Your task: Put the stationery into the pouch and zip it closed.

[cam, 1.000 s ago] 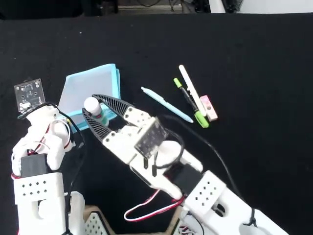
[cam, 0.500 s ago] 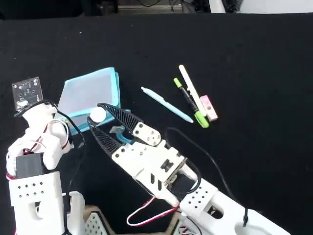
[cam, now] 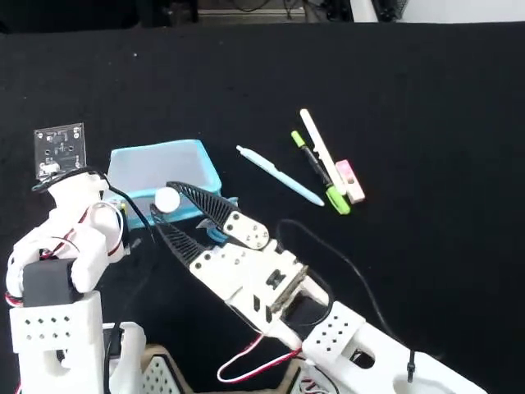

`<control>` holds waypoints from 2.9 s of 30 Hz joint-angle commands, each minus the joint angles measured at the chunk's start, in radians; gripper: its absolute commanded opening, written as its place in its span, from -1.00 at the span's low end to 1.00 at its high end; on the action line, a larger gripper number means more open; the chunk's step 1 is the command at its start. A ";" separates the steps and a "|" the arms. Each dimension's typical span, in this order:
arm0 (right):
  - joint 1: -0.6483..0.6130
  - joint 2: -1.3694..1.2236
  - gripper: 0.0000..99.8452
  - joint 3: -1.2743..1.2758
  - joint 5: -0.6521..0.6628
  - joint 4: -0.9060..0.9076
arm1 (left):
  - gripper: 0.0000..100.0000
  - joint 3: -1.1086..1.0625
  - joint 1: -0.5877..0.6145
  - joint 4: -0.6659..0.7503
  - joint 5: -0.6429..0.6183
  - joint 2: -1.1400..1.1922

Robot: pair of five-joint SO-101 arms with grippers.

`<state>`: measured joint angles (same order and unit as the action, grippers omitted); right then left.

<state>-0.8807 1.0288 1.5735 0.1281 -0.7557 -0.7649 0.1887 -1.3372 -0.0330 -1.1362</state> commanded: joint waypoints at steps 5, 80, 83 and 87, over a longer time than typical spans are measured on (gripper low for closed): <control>0.017 0.016 -0.98 0.044 0.103 -0.017 | -0.94 0.068 -0.013 -0.002 0.011 0.000; -0.155 0.231 -0.40 -0.280 -0.192 1.864 | -0.94 0.028 0.082 0.049 0.008 -0.002; -0.158 0.140 -0.39 -0.277 -0.196 1.840 | -0.94 0.030 0.084 0.049 0.008 -0.005; -0.160 0.021 -0.39 -0.278 -0.206 1.797 | -0.94 0.030 0.087 0.049 0.008 -0.006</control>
<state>-1.0280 1.1515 1.2988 -0.0621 1.0932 -0.7649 0.2608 -1.3065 -0.0330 -1.1362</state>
